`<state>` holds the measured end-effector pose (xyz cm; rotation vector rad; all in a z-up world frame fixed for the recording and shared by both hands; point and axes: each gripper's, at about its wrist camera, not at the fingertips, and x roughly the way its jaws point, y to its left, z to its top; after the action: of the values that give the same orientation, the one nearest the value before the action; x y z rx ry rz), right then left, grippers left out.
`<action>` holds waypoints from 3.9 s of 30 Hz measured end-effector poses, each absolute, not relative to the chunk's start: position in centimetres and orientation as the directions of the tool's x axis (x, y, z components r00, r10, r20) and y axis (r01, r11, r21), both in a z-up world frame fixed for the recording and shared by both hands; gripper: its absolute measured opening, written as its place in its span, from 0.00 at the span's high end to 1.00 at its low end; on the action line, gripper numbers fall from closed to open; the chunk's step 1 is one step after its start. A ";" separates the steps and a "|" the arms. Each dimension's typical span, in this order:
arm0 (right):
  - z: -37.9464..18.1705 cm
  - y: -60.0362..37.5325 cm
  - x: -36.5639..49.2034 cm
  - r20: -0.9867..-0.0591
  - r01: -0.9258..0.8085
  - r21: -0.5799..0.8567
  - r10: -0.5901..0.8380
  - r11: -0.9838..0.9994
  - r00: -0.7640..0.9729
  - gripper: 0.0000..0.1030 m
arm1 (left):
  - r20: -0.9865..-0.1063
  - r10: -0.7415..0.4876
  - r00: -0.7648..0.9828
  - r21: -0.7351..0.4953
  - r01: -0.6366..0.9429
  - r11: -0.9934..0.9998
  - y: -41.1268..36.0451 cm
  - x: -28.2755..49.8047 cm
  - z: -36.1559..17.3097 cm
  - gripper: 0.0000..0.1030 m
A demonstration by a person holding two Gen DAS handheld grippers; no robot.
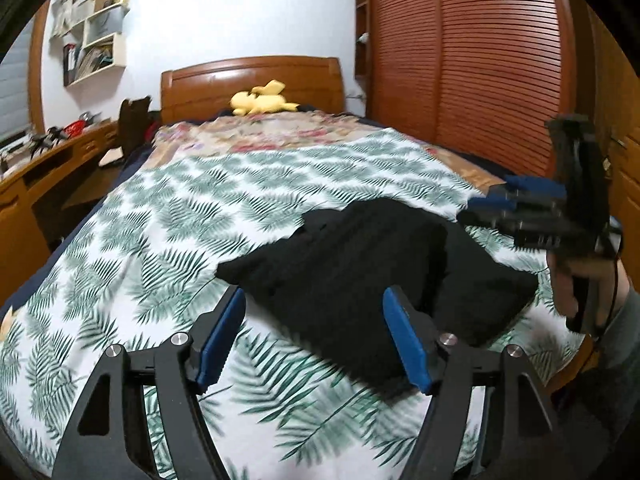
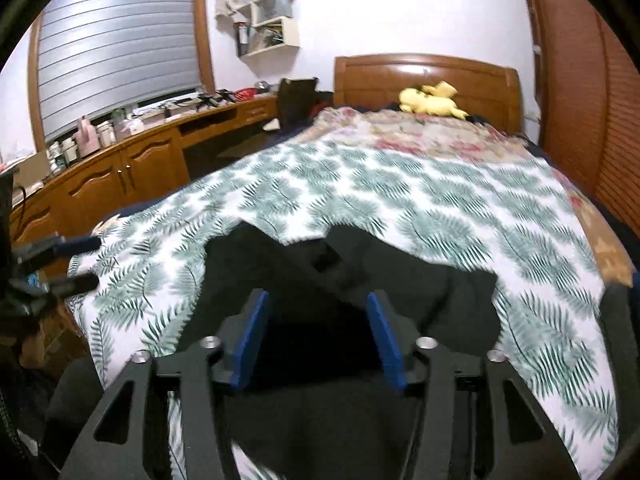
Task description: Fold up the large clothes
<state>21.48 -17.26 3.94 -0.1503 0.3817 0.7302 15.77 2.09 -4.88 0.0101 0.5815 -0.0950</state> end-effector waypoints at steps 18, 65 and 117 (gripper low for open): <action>2.8 -10.7 28.8 -0.526 -0.771 0.061 0.677 0.634 0.515 0.76 | -0.604 -0.048 0.795 -0.002 0.059 0.998 5.1 14.1 -7.7 0.30; 0.1 -34.0 18.9 -0.440 -0.400 -0.034 0.346 0.916 0.829 0.52 | -0.613 -0.208 0.762 -0.035 0.236 0.971 -5.3 17.1 -8.8 0.30; -5.9 -30.9 22.8 -0.616 -0.367 0.195 0.404 0.910 0.676 0.30 | -0.736 -0.210 0.643 -0.078 0.228 0.971 -5.4 43.3 -15.9 0.25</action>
<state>22.78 -30.90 -5.86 0.0566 0.7063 0.4338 43.34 -5.38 -15.95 0.0225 0.8356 -0.2497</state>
